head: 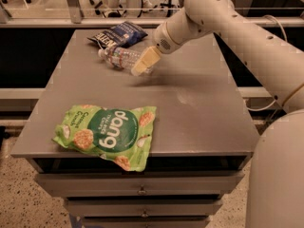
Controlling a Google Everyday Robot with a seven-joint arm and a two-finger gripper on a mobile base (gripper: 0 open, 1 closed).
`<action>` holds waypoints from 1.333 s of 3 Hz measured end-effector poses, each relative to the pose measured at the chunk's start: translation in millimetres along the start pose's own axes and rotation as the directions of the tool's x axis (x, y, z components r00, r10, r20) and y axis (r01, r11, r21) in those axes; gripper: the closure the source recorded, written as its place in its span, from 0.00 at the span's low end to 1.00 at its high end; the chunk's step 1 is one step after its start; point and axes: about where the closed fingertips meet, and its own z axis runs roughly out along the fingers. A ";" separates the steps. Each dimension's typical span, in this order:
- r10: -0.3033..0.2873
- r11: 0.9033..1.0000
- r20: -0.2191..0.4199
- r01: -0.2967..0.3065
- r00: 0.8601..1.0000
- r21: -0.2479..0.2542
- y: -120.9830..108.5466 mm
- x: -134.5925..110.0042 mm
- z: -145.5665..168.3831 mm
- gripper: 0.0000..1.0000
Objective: Move water bottle near blue chip bag
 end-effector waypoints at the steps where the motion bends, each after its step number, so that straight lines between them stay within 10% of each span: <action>1: 0.006 1.000 -0.003 -0.006 1.000 0.018 -8.2 5.7 -6.5 0.00; 3: -0.001 0.999 0.008 0.001 1.000 0.046 -26.1 25.3 -37.8 0.00; 4: -0.014 0.995 0.028 0.011 0.999 0.102 -53.5 71.1 -113.6 0.00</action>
Offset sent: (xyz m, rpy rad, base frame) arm 0.0116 -0.0557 0.0096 -0.0168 -0.0330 -0.0607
